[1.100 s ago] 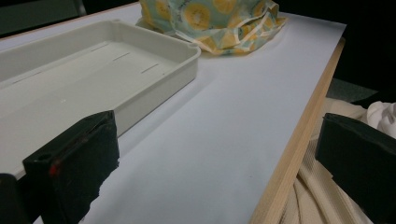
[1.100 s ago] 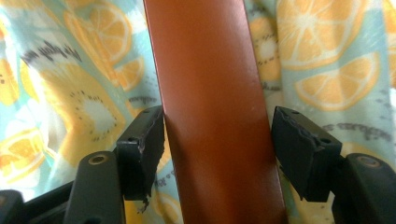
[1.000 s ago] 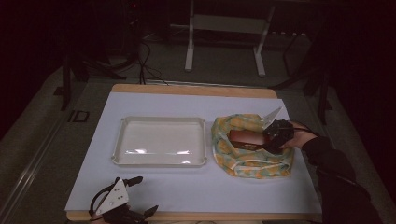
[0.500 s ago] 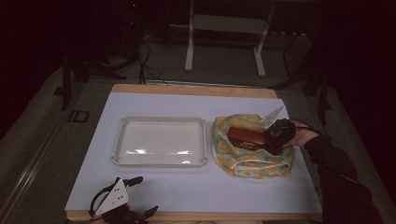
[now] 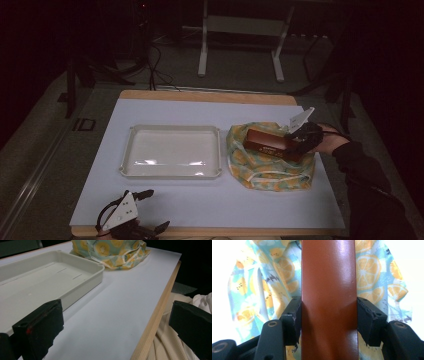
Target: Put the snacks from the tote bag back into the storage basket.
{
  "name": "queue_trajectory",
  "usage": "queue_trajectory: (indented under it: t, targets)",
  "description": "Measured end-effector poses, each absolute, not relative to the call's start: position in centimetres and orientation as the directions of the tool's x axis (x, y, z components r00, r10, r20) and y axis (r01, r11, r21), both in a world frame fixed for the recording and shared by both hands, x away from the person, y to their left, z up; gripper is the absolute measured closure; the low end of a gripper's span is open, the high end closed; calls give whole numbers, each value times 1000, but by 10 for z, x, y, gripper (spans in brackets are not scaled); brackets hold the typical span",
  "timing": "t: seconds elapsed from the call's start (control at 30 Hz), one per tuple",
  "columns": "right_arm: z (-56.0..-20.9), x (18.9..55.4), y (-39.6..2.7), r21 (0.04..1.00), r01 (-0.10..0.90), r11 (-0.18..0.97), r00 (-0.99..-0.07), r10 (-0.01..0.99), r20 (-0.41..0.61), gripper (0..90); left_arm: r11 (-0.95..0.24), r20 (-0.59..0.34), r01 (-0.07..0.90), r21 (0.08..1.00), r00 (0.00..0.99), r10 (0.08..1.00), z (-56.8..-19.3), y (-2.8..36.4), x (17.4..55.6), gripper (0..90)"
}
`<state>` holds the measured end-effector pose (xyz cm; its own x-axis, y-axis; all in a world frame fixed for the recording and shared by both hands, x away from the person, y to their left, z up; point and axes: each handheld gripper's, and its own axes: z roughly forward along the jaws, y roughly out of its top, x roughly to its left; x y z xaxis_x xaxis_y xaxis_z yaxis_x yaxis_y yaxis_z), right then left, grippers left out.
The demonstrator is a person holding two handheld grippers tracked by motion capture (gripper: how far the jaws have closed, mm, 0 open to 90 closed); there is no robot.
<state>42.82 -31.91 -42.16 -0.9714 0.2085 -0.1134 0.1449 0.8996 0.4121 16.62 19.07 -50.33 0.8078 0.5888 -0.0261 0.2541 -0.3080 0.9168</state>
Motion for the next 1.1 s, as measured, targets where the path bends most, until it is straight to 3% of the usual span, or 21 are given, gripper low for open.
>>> queue_trajectory:
  t: [0.53,1.1]
  targets:
    - [-383,423,-315,422,116,899,-967,200,-160,431,-306,-30,252,918,813,581,-503,190,167,0]
    - [-359,420,-278,404,38,914,-971,129,-201,431,-306,-29,249,919,816,578,-503,190,166,0]
